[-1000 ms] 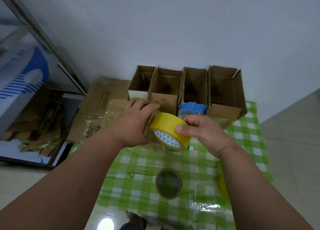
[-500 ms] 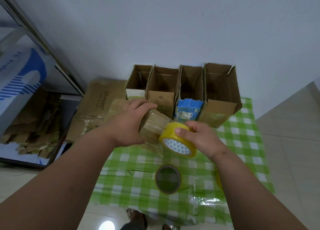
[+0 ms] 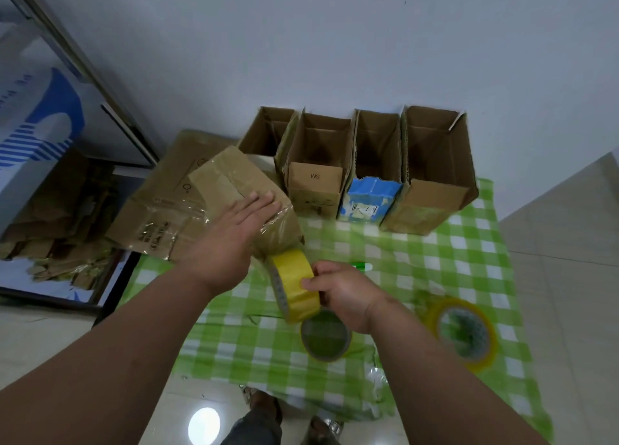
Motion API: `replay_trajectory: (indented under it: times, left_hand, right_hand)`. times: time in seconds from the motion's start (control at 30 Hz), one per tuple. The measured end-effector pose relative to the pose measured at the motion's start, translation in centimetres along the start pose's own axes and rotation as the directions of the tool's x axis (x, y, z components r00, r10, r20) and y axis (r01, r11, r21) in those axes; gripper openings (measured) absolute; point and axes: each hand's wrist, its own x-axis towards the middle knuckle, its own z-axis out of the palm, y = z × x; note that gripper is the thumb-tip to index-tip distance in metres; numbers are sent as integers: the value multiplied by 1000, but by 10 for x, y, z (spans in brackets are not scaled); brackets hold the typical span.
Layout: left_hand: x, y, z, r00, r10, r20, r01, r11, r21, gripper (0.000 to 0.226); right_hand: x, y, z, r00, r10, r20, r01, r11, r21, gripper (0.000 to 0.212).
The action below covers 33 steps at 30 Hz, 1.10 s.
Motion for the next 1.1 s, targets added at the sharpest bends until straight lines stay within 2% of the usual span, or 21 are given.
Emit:
replay_trajectory:
  times: [0.1,0.17,0.2,0.27,0.33,0.4,0.43,0.5,0.53,0.67,0.73,0.8,0.87,0.93,1.03,1.1]
  left_hand:
    - [-15,-1,11,986,-42,-161,50,998,45,87]
    - [-24,2,18,945,-165,-282,173,985,4,77]
    - [-29,5,23,897,-281,-342,277,959,-60,73]
    - [-35,13,31,737,-553,-389,473,833,-287,61]
    - [-41,23,39,573,-788,-224,626,597,-502,42]
    - [-45,31,48,466,-885,-4,701,371,-609,36]
    - [-48,36,54,432,-898,79,682,268,-680,35]
    - [-50,47,65,414,-885,212,597,88,-797,32]
    - [-51,51,70,423,-869,258,576,39,-816,33]
    - [-53,60,81,500,-793,348,568,-4,-823,42]
    - [-52,63,80,513,-779,359,550,-23,-835,43]
    - [-51,65,77,509,-775,376,547,-47,-836,43]
    - [-50,69,73,490,-776,398,542,-87,-836,43]
    - [-49,70,70,468,-772,430,536,-140,-833,41]
    - [-49,69,69,463,-747,477,505,-220,-834,38]
    - [-49,67,70,463,-744,482,494,-234,-837,38]
  right_hand:
    - [4,10,7,1000,-10,8,11,996,-85,8]
    - [7,16,10,1000,-17,8,18,993,-116,9]
    - [7,19,11,1000,-11,12,12,993,-117,11]
    - [8,26,13,1000,4,20,-2,995,-102,15]
    - [8,32,14,999,23,31,-20,996,-88,15]
    - [7,38,15,998,45,52,-40,994,-97,14]
    - [6,41,15,997,55,55,-48,992,-113,13]
    - [5,46,15,997,61,54,-53,988,-144,11]
    - [4,48,15,996,61,60,-51,986,-156,10]
    - [3,48,15,989,77,124,-54,982,-183,14]
    - [4,46,12,990,82,115,-49,963,-264,10]
    - [6,42,9,995,87,55,-62,936,-347,8]
    - [11,38,3,997,60,-44,-71,939,-337,17]
    - [18,35,-9,980,-67,-190,-15,916,-400,19]
    - [31,37,-29,879,-306,-364,-12,751,-660,28]
    - [41,43,-40,850,-386,-358,-73,586,-807,40]
